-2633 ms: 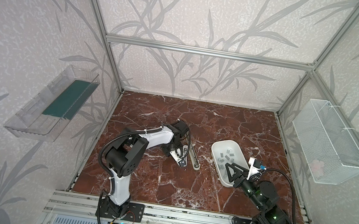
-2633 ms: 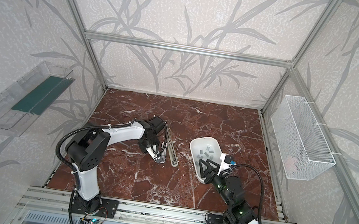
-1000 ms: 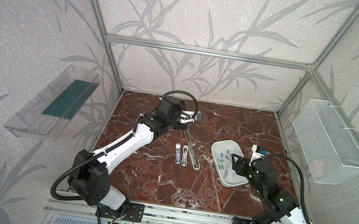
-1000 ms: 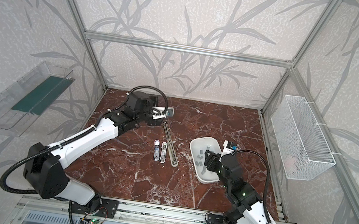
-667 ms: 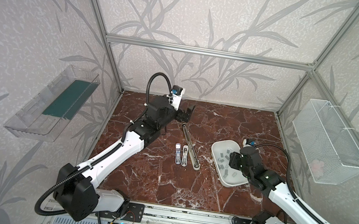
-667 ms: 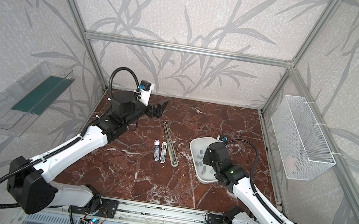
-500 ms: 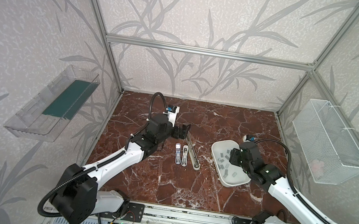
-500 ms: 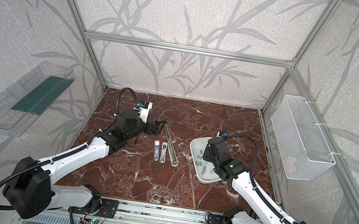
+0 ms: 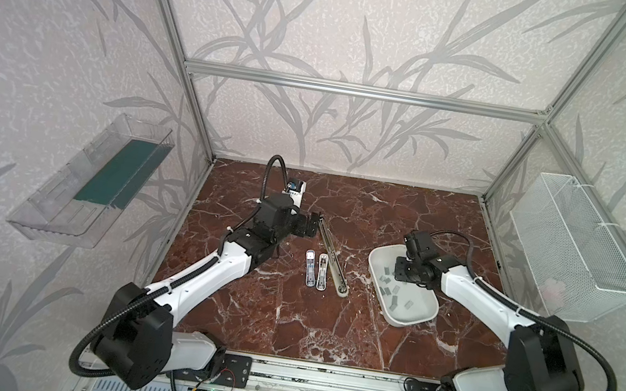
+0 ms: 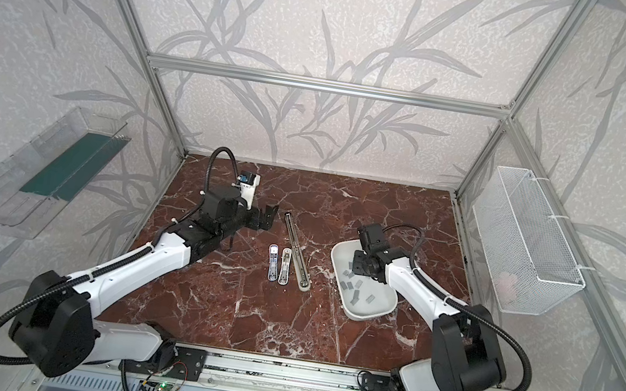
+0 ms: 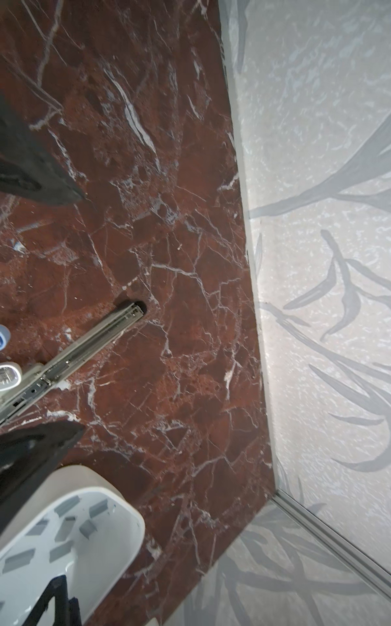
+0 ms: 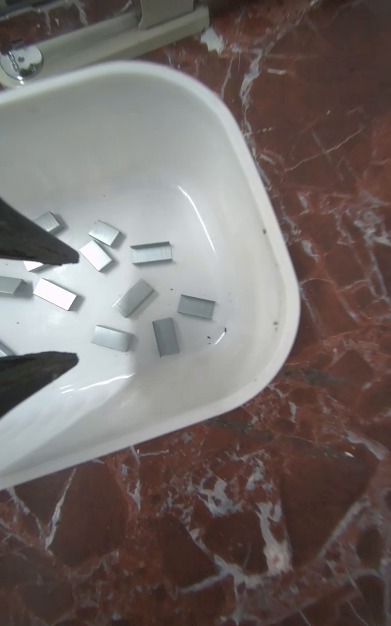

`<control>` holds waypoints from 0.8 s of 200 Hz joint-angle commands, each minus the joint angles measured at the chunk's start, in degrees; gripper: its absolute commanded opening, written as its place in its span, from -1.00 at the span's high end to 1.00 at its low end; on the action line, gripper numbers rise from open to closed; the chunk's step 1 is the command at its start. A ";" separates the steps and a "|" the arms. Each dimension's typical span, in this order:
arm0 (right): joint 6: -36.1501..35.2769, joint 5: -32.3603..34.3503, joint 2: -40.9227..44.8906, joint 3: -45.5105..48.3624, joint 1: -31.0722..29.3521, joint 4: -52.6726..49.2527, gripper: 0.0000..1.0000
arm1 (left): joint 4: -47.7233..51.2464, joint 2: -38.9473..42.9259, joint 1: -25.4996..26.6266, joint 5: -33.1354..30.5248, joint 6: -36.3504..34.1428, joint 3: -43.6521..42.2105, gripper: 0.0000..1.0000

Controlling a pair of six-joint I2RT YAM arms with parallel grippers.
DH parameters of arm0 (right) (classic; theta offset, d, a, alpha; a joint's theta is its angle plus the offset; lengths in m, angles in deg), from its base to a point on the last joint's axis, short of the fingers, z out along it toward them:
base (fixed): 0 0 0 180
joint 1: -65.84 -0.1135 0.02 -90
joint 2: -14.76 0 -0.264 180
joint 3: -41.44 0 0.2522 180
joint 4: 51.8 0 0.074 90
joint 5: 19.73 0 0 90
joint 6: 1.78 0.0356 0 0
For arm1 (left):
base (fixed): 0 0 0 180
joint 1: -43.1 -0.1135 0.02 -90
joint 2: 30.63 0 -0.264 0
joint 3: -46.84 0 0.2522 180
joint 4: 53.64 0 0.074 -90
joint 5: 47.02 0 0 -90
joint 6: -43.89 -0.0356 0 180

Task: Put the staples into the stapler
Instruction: 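Lower the right gripper into the white tray and grasp a staple strip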

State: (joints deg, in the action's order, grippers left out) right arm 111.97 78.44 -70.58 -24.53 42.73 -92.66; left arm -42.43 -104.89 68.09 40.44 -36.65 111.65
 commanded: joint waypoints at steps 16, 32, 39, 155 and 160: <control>-2.15 -6.11 -6.90 -5.52 2.55 -0.05 0.18 | 3.05 -0.53 -0.20 -2.57 -1.27 2.59 -0.98; -2.52 -6.66 -8.96 -6.75 2.55 -0.03 0.21 | 2.36 0.07 -0.12 -1.39 -1.24 2.09 -0.98; -2.62 -6.99 -9.58 -6.99 2.55 0.44 0.21 | 1.51 0.46 -0.12 -1.16 -1.14 1.43 -0.98; -1.88 -6.48 -16.53 -8.65 2.63 -1.04 0.26 | -0.35 4.64 -0.16 -0.71 -0.29 -2.13 -0.98; -1.75 -6.84 -16.43 -8.40 2.65 -0.87 0.26 | -0.53 4.71 -0.13 -0.69 -0.32 -2.33 -0.98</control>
State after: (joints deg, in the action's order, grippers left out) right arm 109.56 72.14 -87.32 -33.56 45.26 -92.24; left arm -41.27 -102.33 68.09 39.63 -37.51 110.54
